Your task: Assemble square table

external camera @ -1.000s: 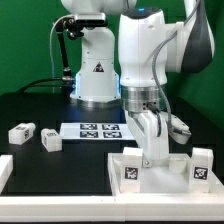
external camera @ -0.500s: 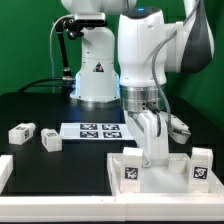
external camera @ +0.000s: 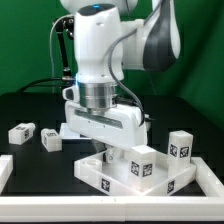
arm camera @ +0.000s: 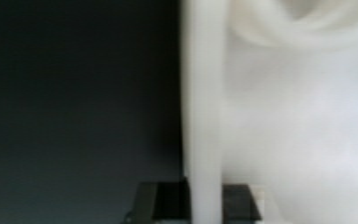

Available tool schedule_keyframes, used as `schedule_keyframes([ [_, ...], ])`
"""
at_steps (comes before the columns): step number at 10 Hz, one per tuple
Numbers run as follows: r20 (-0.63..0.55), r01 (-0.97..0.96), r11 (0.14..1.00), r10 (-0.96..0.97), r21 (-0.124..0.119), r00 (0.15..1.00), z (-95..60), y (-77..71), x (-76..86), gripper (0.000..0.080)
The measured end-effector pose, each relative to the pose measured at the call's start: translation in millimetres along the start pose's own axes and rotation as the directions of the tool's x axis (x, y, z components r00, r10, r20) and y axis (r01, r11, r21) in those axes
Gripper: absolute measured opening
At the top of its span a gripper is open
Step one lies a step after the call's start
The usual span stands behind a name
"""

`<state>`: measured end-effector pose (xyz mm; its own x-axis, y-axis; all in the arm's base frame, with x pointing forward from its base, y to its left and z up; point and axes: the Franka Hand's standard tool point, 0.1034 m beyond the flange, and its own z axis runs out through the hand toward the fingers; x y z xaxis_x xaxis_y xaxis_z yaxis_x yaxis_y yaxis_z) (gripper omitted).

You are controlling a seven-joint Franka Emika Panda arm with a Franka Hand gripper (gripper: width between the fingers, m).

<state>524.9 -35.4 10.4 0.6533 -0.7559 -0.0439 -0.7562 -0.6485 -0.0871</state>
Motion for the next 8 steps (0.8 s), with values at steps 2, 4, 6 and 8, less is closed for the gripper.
schedule_keyframes([
  [2,-0.009,0.093,0.996,-0.093,-0.002,0.996,1.3,1.1,-1.3,0.0057],
  [4,-0.003,0.261,0.965,-0.261,-0.015,0.965,0.1,3.1,3.3,0.0057],
  [6,0.028,0.562,0.827,-0.562,-0.028,0.827,-5.3,-2.7,27.3,0.0057],
  [8,0.042,0.783,0.622,-0.782,-0.017,0.622,-1.3,2.8,44.1,0.0057],
])
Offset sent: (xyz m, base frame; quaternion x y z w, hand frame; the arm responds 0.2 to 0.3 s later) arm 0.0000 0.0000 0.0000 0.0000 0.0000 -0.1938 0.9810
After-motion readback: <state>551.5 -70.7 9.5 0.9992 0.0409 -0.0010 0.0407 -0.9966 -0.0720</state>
